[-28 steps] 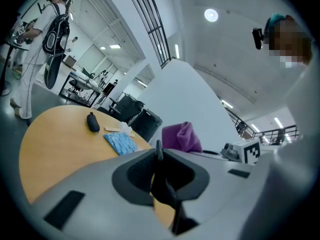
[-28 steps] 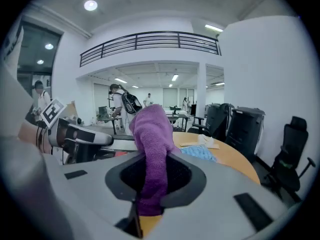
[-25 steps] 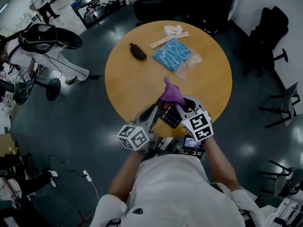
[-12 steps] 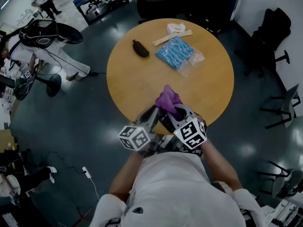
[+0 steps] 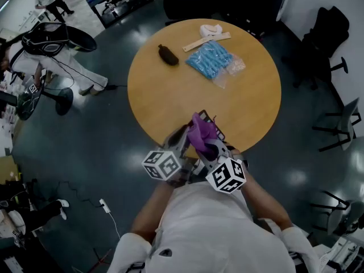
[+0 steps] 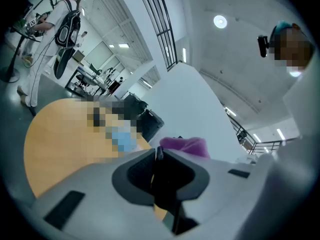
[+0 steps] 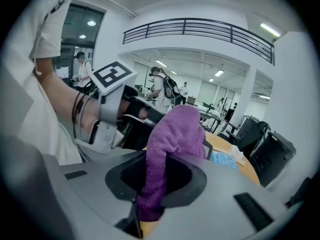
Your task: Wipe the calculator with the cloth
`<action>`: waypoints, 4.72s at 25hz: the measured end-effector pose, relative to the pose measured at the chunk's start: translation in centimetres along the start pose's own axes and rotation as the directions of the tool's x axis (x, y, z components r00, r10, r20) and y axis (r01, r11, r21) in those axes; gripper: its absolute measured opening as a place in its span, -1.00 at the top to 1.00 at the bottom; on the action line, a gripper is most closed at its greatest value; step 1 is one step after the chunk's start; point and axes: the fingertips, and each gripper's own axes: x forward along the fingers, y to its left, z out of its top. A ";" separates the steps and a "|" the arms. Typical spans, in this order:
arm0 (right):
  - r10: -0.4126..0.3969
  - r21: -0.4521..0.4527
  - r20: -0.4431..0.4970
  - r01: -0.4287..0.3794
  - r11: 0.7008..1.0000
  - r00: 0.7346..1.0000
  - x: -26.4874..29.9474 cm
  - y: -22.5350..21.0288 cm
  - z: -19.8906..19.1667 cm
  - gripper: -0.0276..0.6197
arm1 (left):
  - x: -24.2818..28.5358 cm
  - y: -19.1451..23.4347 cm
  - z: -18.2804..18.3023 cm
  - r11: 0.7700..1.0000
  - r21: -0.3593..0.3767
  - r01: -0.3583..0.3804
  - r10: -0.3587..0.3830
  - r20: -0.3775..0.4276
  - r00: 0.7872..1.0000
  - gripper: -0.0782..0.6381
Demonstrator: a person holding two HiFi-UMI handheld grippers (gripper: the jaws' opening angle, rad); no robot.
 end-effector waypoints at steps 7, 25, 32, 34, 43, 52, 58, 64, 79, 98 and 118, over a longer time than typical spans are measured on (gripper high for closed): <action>0.148 0.000 0.043 -0.148 0.989 0.988 -2.8 4.7 0.1 0.70 | -0.5 0.4 1.1 1.000 0.026 0.008 -0.009 0.034 0.999 0.64; -0.187 0.178 -0.024 0.188 0.966 0.982 -1.2 -6.1 -1.7 0.70 | -2.2 -1.3 2.6 0.996 0.094 0.006 -0.015 0.101 0.995 0.64; -0.039 0.142 0.006 0.038 0.989 0.999 -1.0 0.7 -0.7 0.70 | -2.4 0.1 2.2 0.997 0.066 -0.028 0.021 0.096 0.995 0.64; 0.016 0.139 0.018 -0.019 0.990 1.000 -1.3 2.7 -0.4 0.70 | -2.4 0.2 2.4 0.998 0.064 -0.026 0.019 0.098 0.995 0.64; -0.087 0.367 0.188 0.013 0.930 0.978 -7.3 -1.7 0.5 0.70 | -2.8 0.8 3.4 0.996 0.085 -0.034 0.022 0.137 0.990 0.64; -0.294 0.385 0.045 0.255 0.887 0.955 -5.9 -9.9 -2.9 0.70 | -3.8 -1.3 4.8 0.997 0.075 0.010 -0.026 0.215 0.976 0.64; -0.104 0.317 0.072 0.077 0.945 0.992 -3.0 -2.2 -0.9 0.70 | -3.5 -1.6 4.1 0.995 0.102 0.011 -0.031 0.191 0.981 0.64; 0.144 0.214 0.103 -0.163 0.963 0.984 -2.3 5.5 0.0 0.70 | -2.9 -1.5 4.0 0.988 0.151 0.032 -0.057 0.162 0.985 0.64; -0.002 -0.380 0.261 0.104 0.919 0.965 -12.5 -7.2 7.4 0.69 | -3.3 -8.9 1.3 0.608 0.622 0.493 -0.349 -0.349 0.870 0.64; 0.052 -0.757 -0.016 -0.046 0.652 0.999 -9.3 -3.1 3.7 0.70 | -4.8 -12.1 0.6 0.627 0.540 0.561 -0.410 -0.385 0.827 0.65; 0.085 0.048 0.322 -0.106 0.993 0.943 -10.4 -5.5 1.2 0.70 | -5.0 -13.4 7.6 0.638 0.609 0.471 -0.500 -0.137 0.855 0.64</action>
